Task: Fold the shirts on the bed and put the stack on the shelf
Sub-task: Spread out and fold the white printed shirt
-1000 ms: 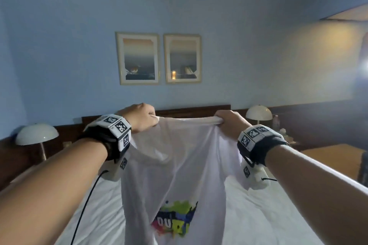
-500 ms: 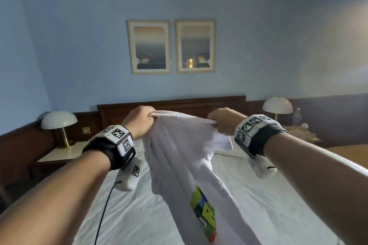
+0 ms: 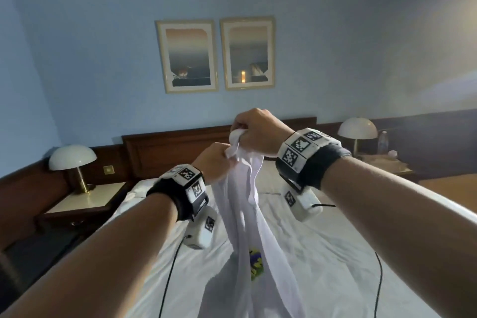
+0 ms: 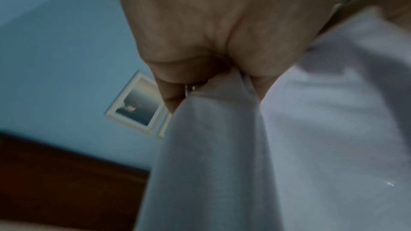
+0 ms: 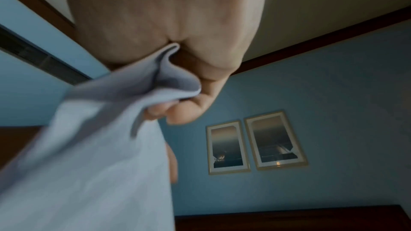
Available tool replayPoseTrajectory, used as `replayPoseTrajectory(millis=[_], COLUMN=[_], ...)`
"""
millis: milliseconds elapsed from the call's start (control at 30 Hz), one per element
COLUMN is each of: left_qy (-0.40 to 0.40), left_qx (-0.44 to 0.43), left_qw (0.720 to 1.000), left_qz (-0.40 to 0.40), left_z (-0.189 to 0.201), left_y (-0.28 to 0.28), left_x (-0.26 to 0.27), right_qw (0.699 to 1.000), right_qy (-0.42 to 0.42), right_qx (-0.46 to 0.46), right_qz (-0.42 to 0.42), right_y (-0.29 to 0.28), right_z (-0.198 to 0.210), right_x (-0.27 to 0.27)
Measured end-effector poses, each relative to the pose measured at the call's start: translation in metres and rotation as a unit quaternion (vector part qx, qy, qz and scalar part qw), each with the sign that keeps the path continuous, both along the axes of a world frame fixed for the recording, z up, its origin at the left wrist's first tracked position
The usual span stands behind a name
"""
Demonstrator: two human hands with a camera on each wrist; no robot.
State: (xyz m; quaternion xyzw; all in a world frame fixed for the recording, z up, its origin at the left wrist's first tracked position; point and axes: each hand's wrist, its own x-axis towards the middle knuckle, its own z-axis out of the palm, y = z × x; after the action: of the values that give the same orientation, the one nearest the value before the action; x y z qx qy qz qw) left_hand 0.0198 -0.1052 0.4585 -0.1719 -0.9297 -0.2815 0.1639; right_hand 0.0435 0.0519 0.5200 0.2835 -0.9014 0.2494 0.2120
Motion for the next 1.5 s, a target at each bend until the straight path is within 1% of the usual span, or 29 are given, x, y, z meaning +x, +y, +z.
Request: replayPoseTrajectory(millis=[33,67,100,167,200,267,367,433,500,600,667,767,833,900,967,1000,1067,1100,1167,1200,1233,1300,1333,1367,1400,1467,1500], left_qy=[0.059,0.111,0.144,0.09,0.077,0.091,0.102,0.105,0.135,0.163,0.168,0.161,0.164,0.179,0.158,0.132,0.069,0.04,-0.036,-0.091,-0.157,-0.287,-0.312,-0.3,-0.265,-0.175,-0.13], left_qx=[-0.024,-0.029,-0.048,0.001,0.02,0.024,0.015,0.006,-0.008,-0.006,0.006,0.026,0.032,0.022,0.019,0.014,-0.024,-0.07,-0.179,-0.215,-0.225,-0.19,-0.17,-0.149,-0.126,-0.069,-0.059], left_qw=[0.998,0.993,0.988,0.996,0.997,0.995,0.994,0.992,0.988,0.983,0.983,0.985,0.984,0.983,0.987,0.991,0.997,0.997,0.983,0.972,0.962,0.939,0.934,0.941,0.955,0.979,0.986], left_qz=[-0.001,-0.009,-0.014,-0.007,-0.007,-0.01,-0.041,-0.067,-0.08,-0.088,-0.074,-0.056,-0.057,-0.041,-0.023,-0.022,-0.015,0.001,0.028,0.022,0.009,-0.016,-0.026,-0.037,-0.052,-0.082,-0.079], left_z=[0.01,0.02,0.029,0.048,0.056,0.073,0.098,0.112,0.124,0.137,0.142,0.146,0.144,0.137,0.122,0.111,0.09,0.08,0.06,0.051,0.042,0.028,0.022,0.016,0.009,-0.003,-0.009], left_y=[-0.007,-0.015,-0.024,-0.04,-0.047,-0.053,-0.053,-0.049,-0.045,-0.045,-0.052,-0.07,-0.083,-0.093,-0.104,-0.111,-0.123,-0.127,-0.128,-0.125,-0.119,-0.104,-0.098,-0.091,-0.084,-0.064,-0.053], left_x=[0.0,0.0,-0.003,-0.006,-0.009,-0.009,-0.006,-0.002,0.002,0.007,0.011,0.017,0.018,0.016,0.012,0.009,0.0,-0.002,-0.004,-0.004,-0.002,0.004,0.005,0.005,0.003,0.005,0.007], right_qw=[1.0,0.999,0.998,0.99,0.985,0.983,0.985,0.992,0.996,0.997,0.996,0.993,0.991,0.985,0.981,0.981,0.982,0.982,0.985,0.988,0.991,0.995,0.995,0.995,0.994,0.992,0.992], right_qy=[-0.009,-0.024,-0.049,-0.131,-0.163,-0.183,-0.168,-0.12,-0.078,-0.034,-0.025,-0.042,-0.068,-0.101,-0.115,-0.111,-0.093,-0.087,-0.082,-0.076,-0.069,-0.053,-0.041,-0.026,-0.008,0.025,0.036], right_qx=[-0.014,-0.019,-0.02,-0.025,-0.021,0.006,0.045,0.015,-0.029,-0.052,-0.058,-0.06,-0.036,-0.024,-0.051,-0.074,-0.119,-0.131,-0.12,-0.103,-0.078,-0.02,0.004,0.024,0.042,0.069,0.077], right_qz=[0.017,0.031,0.043,0.055,0.052,0.026,-0.018,-0.02,-0.026,-0.05,-0.068,-0.094,-0.112,-0.137,-0.145,-0.139,-0.115,-0.103,-0.087,-0.082,-0.079,-0.083,-0.088,-0.093,-0.097,-0.098,-0.096], right_y=[0.003,0.006,0.01,0.017,0.019,0.019,0.002,-0.012,-0.022,-0.026,-0.02,-0.002,0.008,0.014,0.018,0.018,0.013,0.009,0.0,-0.005,-0.009,-0.016,-0.019,-0.021,-0.023,-0.027,-0.028], right_z=[-0.001,-0.003,-0.007,-0.022,-0.031,-0.05,-0.071,-0.078,-0.078,-0.08,-0.082,-0.089,-0.093,-0.095,-0.092,-0.088,-0.08,-0.075,-0.065,-0.061,-0.056,-0.05,-0.048,-0.046,-0.045,-0.043,-0.042], right_x=[0.002,0.003,0.002,-0.002,-0.005,-0.013,-0.022,-0.025,-0.027,-0.034,-0.04,-0.048,-0.052,-0.056,-0.058,-0.058,-0.058,-0.057,-0.054,-0.052,-0.051,-0.046,-0.043,-0.041,-0.038,-0.033,-0.03])
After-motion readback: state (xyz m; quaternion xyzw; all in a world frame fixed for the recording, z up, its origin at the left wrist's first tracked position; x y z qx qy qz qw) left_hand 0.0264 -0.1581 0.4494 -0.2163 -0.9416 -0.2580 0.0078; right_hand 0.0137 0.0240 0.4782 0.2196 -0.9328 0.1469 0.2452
